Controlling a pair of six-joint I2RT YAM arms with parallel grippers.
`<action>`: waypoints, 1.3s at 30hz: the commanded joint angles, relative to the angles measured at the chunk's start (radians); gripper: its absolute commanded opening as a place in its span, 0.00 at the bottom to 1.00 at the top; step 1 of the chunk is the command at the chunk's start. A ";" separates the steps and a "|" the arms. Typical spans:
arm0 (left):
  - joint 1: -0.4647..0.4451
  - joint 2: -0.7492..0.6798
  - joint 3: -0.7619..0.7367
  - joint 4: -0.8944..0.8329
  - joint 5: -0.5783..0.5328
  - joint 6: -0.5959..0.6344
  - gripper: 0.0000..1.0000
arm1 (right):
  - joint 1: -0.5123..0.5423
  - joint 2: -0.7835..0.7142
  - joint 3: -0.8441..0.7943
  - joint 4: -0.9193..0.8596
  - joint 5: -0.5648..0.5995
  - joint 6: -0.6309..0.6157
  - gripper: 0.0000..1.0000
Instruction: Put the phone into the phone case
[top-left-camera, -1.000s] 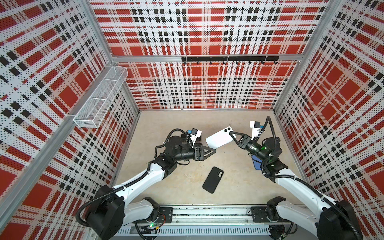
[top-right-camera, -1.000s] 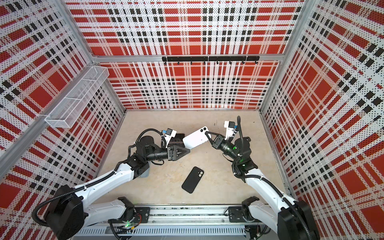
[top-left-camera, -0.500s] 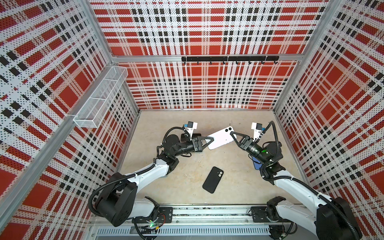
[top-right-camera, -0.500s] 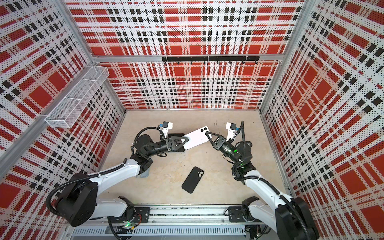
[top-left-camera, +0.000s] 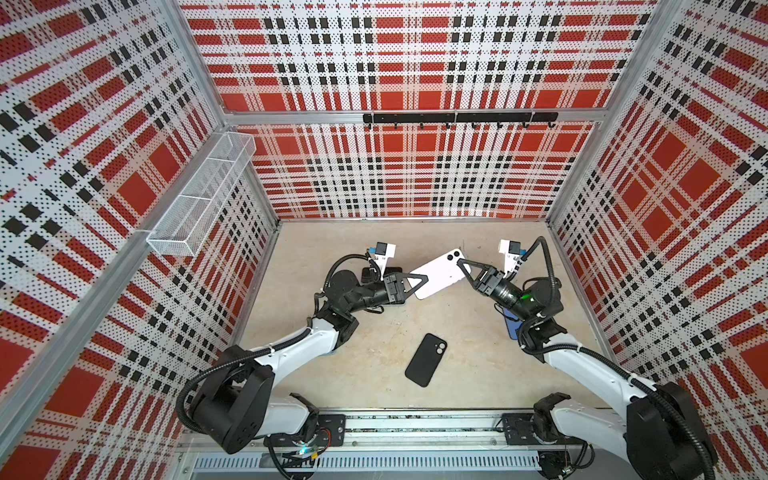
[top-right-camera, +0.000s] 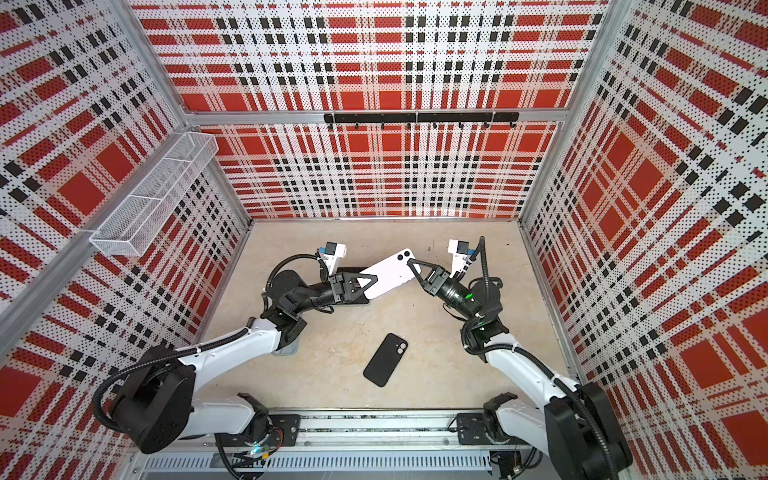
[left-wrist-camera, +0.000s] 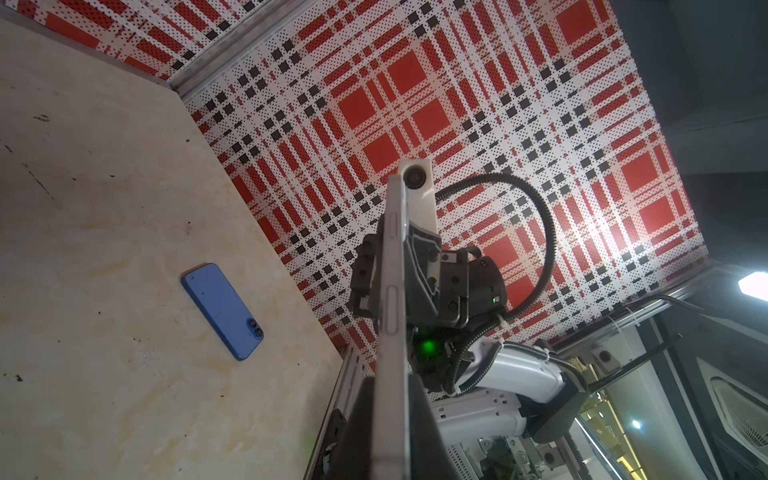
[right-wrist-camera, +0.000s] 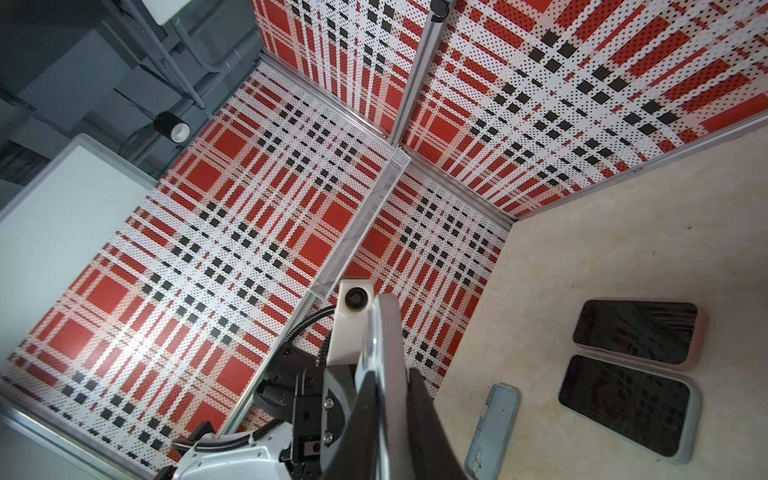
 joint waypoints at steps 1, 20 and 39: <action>0.000 -0.063 0.057 -0.083 0.078 0.128 0.01 | -0.026 -0.074 0.095 -0.231 -0.010 -0.123 0.46; -0.132 -0.465 0.011 -0.793 -0.576 2.197 0.00 | -0.237 -0.150 0.388 -1.126 -0.313 -0.311 0.75; -0.208 -0.462 -0.029 -0.767 -0.582 2.591 0.00 | -0.055 0.070 0.216 -0.661 -0.563 0.092 0.71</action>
